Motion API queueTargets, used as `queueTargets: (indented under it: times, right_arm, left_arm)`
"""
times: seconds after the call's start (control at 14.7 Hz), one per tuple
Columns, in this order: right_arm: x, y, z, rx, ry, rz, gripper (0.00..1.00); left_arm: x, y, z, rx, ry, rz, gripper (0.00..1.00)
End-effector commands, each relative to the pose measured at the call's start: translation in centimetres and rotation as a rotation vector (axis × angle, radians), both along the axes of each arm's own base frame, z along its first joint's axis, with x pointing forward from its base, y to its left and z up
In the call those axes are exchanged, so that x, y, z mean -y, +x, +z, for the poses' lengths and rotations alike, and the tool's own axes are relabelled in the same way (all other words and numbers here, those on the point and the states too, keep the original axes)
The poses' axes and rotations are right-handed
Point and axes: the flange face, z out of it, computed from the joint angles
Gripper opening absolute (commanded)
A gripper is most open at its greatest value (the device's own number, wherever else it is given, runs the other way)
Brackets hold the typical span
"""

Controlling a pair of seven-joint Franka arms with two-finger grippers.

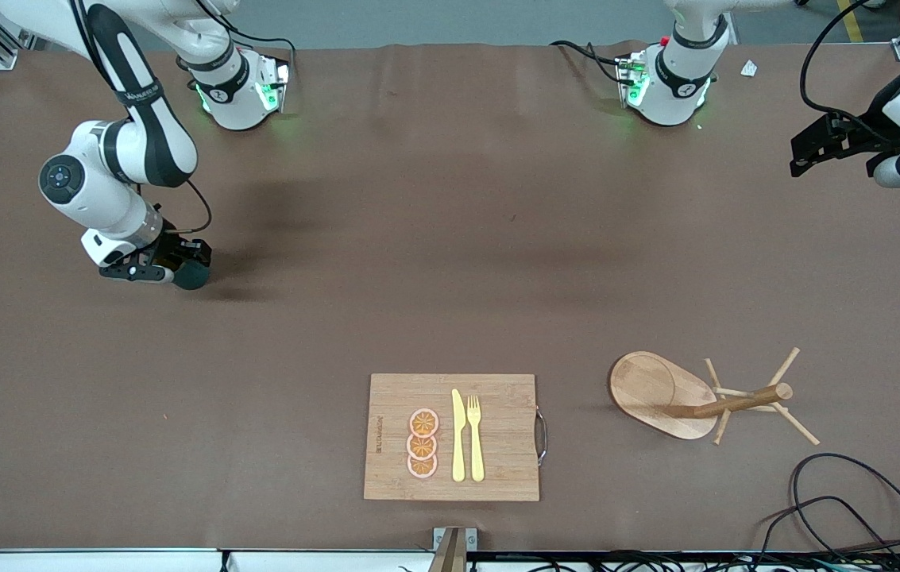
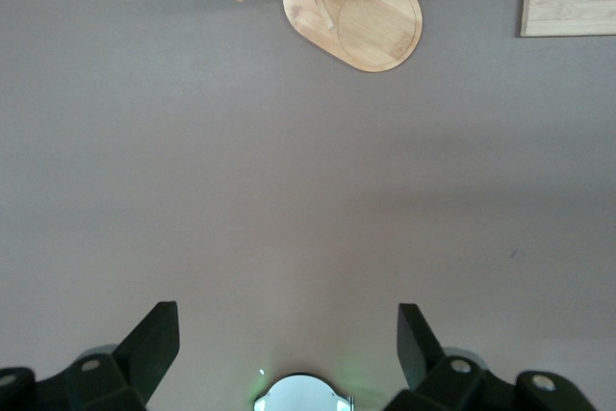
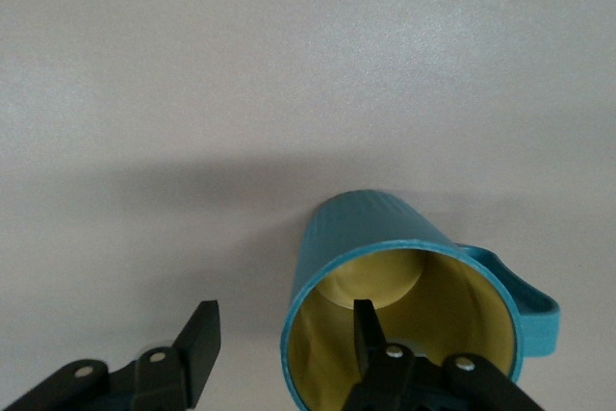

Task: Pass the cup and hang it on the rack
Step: 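Close the right gripper on the teal mug's rim, then lift the mug and carry it toward the table center with the right gripper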

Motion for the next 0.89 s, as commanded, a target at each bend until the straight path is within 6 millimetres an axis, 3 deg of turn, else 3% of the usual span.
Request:
queueTargets:
  times: [0.0, 0.34, 0.82]
  right_arm:
    - [0.19, -0.41, -0.21, 0.007, 0.006, -0.019, 0.45]
    - [0.26, -0.39, -0.24, 0.006, 0.006, -0.018, 0.16]
    - [-0.23, 0.08, 0.16, 0.006, 0.006, -0.017, 0.0]
  left_arm:
    - [-0.1, -0.17, 0.68, 0.006, 0.003, -0.014, 1.0]
    - [-0.07, -0.05, 0.7, 0.015, 0.001, -0.015, 1.0]
    - [-0.04, 0.27, 0.54, 0.032, -0.001, -0.015, 1.0]
